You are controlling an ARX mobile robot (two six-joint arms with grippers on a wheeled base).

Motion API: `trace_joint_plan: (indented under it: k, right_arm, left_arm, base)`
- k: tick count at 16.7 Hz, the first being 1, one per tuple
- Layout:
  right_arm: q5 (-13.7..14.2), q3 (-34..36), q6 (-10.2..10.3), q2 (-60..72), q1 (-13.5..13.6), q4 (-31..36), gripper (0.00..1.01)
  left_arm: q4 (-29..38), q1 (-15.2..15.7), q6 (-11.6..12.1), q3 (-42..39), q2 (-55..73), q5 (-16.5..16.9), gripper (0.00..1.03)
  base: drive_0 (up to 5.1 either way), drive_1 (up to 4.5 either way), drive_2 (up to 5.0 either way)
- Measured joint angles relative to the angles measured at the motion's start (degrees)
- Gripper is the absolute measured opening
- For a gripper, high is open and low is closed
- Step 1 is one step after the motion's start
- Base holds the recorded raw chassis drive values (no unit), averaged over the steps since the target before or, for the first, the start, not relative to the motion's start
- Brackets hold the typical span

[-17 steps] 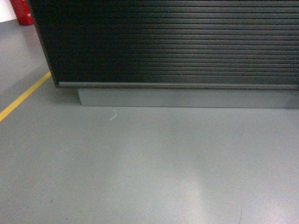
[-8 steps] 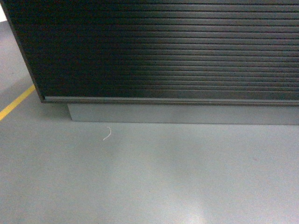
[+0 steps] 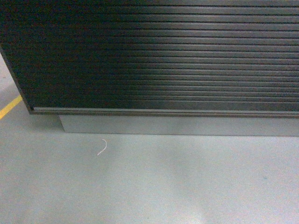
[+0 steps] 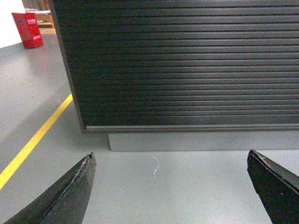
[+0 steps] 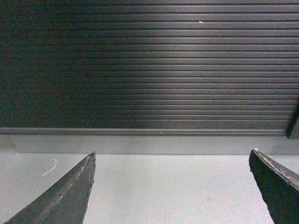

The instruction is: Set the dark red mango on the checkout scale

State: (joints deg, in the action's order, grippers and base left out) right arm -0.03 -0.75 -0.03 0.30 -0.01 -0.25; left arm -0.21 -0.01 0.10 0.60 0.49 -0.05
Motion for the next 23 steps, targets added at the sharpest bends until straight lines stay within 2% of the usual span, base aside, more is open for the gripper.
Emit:
trace_joint_plan:
  k: [23]
  right_arm:
    - [0.02, 0.00, 0.00, 0.00, 0.00, 0.02, 0.98]
  left_arm:
    - [0.02, 0.00, 0.00, 0.00, 0.00, 0.00, 0.98]
  base:
    - [0.0, 2.01, -2.0]
